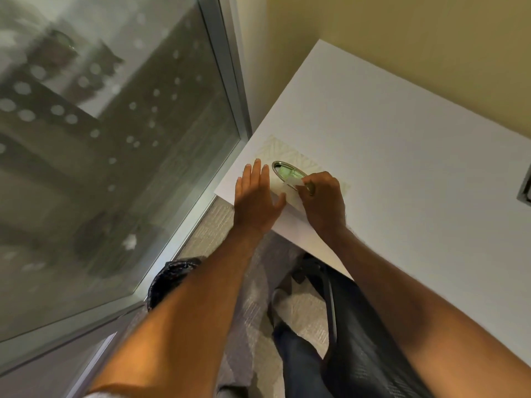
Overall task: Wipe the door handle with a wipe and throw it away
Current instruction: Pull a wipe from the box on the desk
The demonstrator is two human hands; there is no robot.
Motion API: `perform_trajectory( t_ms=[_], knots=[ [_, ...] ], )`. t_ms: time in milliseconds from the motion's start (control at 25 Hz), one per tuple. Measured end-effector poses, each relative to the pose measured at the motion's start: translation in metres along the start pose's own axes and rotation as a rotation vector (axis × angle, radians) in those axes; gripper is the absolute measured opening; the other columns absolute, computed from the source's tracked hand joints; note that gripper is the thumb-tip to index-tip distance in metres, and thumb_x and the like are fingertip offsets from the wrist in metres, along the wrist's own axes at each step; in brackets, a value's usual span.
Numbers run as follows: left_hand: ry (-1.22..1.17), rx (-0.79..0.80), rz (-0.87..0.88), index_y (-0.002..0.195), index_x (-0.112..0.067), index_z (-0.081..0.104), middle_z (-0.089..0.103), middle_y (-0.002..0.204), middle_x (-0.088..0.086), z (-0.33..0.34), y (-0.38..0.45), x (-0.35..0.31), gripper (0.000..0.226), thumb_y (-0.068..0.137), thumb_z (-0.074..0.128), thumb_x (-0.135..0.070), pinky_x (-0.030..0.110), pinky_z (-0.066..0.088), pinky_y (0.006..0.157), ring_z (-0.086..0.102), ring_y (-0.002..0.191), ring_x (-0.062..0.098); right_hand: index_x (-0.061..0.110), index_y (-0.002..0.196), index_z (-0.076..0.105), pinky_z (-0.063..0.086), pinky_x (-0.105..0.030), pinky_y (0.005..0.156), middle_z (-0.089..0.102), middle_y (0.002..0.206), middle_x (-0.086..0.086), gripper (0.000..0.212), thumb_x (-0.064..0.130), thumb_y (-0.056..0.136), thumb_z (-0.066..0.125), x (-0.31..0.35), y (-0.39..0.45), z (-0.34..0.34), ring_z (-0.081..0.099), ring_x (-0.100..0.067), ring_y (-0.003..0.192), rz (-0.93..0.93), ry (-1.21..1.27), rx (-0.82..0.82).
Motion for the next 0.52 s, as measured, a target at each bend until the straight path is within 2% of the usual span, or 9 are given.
perform_trajectory(
  t_ms=[200,320,400,520],
  knots=[
    [0.002,-0.012,0.015,0.156,-0.016,0.043,0.036,0.168,0.009,0.002,0.0,0.001,0.079,0.093,0.069,-0.055,0.058,0.035,0.125,0.033,0.156,0.034,0.011,0.092,0.07,0.044,-0.032,0.068,0.067,0.092,-0.003,0.026,0.034,0.101,0.061,0.002,-0.003,-0.004,0.06,-0.024,0.087,0.017,0.077,0.025],
    [0.015,-0.01,0.038,0.157,-0.015,0.041,0.034,0.169,0.009,0.002,-0.002,0.002,0.08,0.095,0.065,-0.059,0.057,0.031,0.126,0.031,0.157,0.032,0.017,0.086,0.064,0.047,-0.032,0.063,0.063,0.083,0.005,0.026,0.038,0.1,0.059,0.007,-0.008,-0.011,0.058,-0.019,0.076,0.041,0.159,0.014],
    [0.026,0.035,0.069,0.16,-0.015,0.037,0.028,0.171,0.009,0.003,-0.004,0.0,0.078,0.099,0.059,-0.059,0.058,0.025,0.128,0.024,0.16,0.032,0.024,0.088,0.063,0.048,-0.024,0.061,0.065,0.082,0.014,0.022,0.04,0.1,0.057,0.01,-0.013,-0.018,0.063,-0.011,0.077,0.09,0.263,0.009],
    [0.002,0.207,0.072,0.165,-0.02,0.023,0.01,0.176,0.004,0.003,-0.003,0.002,0.075,0.104,0.048,-0.058,0.054,0.006,0.13,0.006,0.163,0.029,0.026,0.098,0.064,0.048,-0.009,0.06,0.066,0.089,0.022,0.017,0.041,0.104,0.057,0.027,-0.02,-0.042,0.065,0.007,0.087,0.057,0.355,-0.056]
  ],
)
Point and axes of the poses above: each hand's wrist, its own y-axis towards the middle knuckle, its own z-axis out of the palm, x = y × z, the point moved 9 cm from there along y, towards the middle knuckle
